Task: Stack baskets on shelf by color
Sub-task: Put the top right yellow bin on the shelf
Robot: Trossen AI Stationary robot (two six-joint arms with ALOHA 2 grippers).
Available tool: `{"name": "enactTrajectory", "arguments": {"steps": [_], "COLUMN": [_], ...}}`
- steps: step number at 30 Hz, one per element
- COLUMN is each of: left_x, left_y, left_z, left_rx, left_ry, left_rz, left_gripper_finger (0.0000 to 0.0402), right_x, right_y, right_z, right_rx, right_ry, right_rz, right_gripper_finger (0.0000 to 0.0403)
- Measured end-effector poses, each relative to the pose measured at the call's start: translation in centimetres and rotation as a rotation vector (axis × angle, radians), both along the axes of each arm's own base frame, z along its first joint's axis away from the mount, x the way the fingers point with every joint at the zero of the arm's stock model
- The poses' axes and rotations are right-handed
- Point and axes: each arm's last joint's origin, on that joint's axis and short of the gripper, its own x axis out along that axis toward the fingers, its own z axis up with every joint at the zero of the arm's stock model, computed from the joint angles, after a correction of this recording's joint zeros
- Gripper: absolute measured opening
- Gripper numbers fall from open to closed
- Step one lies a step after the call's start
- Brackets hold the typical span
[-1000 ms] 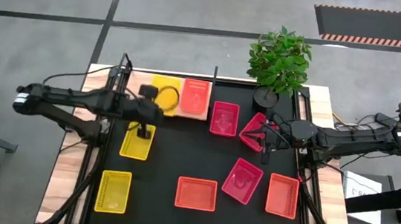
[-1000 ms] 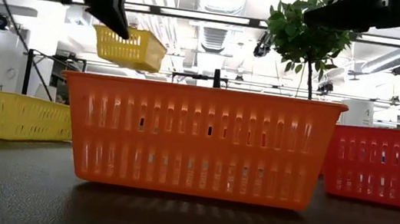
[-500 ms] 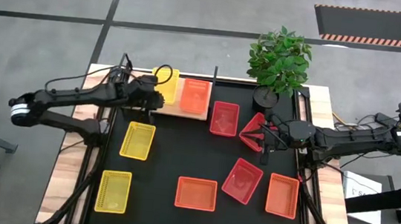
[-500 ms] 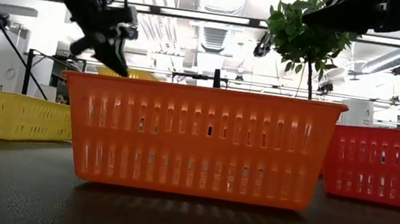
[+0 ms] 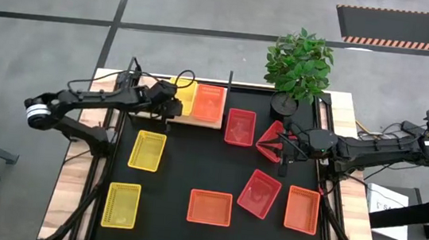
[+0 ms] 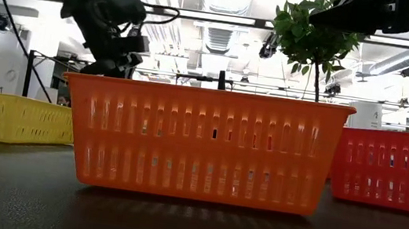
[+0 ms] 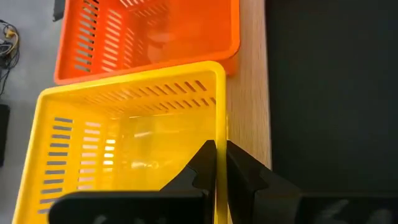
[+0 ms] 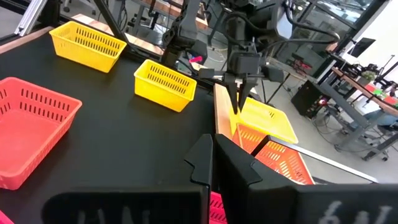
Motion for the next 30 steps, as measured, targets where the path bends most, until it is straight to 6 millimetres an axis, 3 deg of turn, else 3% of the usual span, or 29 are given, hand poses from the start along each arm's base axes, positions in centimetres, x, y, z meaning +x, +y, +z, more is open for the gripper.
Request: {"name": "enactTrajectory", "arguments": {"steps": [13,30], "left_x": [0.27,0.18], "left_y": [0.15,0.14], "left_z": [-0.32,-0.32], "left_rx": [-0.004,-0.016], "left_ry": [0.002,-0.001], "left_rz": [0.004,0.035], "left_gripper_finger": [0.0003,0.0058], "right_x": [0.00,-0.01], "right_y": [0.00,0.01], "right_z": [0.01,0.01], "right_rx": [-0.006,-0.006], "right_ry": [0.000,0.000], "right_rz": [0.001,0.002], "right_gripper_finger": [0.0009,0.0009]}}
